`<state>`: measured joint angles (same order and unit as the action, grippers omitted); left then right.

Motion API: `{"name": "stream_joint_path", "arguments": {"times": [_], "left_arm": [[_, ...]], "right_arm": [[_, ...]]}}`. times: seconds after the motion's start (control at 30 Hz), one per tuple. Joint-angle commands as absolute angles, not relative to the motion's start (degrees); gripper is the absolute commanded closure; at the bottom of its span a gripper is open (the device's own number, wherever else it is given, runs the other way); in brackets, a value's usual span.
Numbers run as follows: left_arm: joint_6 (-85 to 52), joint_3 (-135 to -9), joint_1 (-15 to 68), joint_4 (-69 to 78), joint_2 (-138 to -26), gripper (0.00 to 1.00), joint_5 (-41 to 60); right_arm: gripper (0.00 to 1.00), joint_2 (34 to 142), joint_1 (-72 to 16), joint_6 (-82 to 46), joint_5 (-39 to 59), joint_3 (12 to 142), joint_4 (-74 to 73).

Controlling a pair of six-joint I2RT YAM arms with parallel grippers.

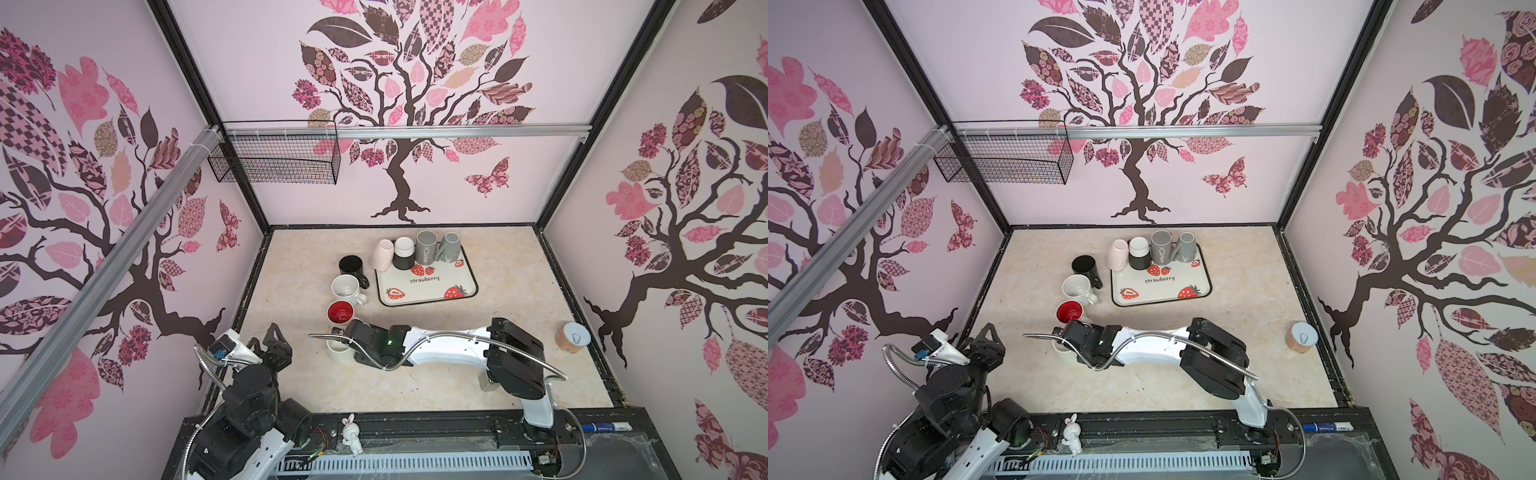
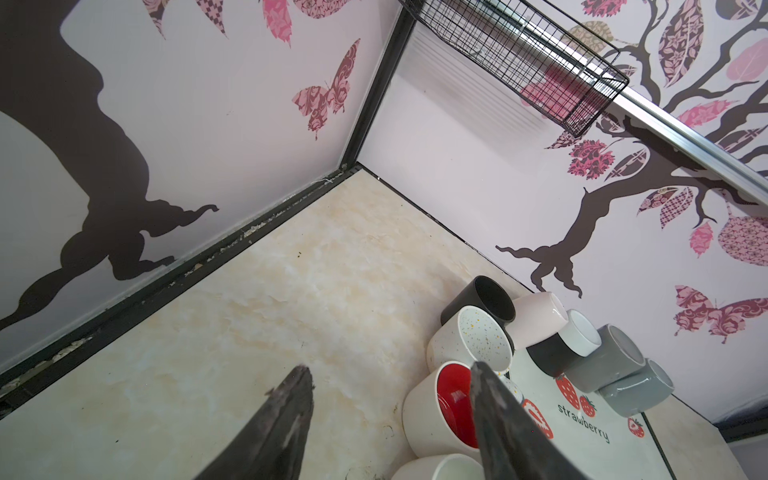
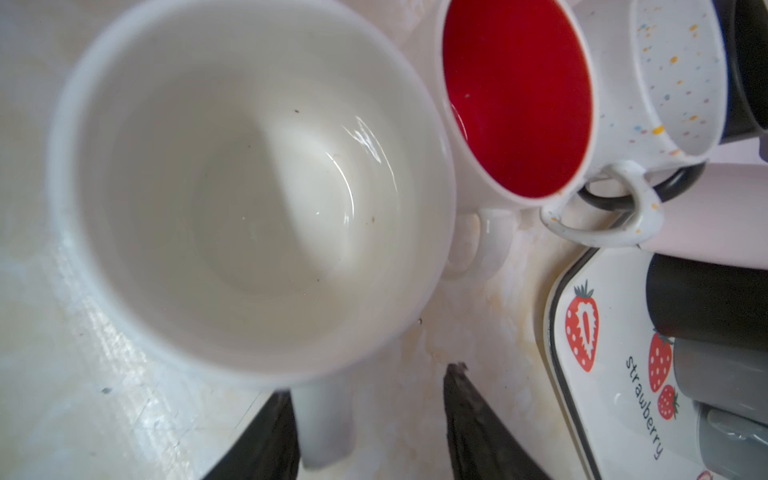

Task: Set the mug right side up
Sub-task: 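Lower the white mug upright beside the red-lined mug and open the right gripper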

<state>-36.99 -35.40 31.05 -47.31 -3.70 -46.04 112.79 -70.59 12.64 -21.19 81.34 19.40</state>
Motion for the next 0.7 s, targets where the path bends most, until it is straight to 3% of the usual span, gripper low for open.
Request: {"name": "stream_joint_path", "arguments": {"times": [0.0,0.27,0.47,0.67], "left_arm": [[-34.73,-34.1,30.87,-44.68,-5.96,0.34,-43.22],[-29.98,-35.94,30.86,-40.45,-16.19,0.3,-34.13],[-26.89,-40.15,30.92,-38.03,-27.32,0.29,-26.49],[-25.4,-42.88,30.91,-31.79,-39.23,0.3,-18.72]], "right_arm": [[0.42,102.77,-70.5,7.27,-21.27,80.68,18.12],[0.39,88.96,-64.63,-2.63,-18.68,70.99,15.55],[0.36,85.28,-50.39,-10.61,-9.45,67.04,17.74],[0.36,91.85,-33.33,-12.55,-0.56,68.19,19.65]]}}
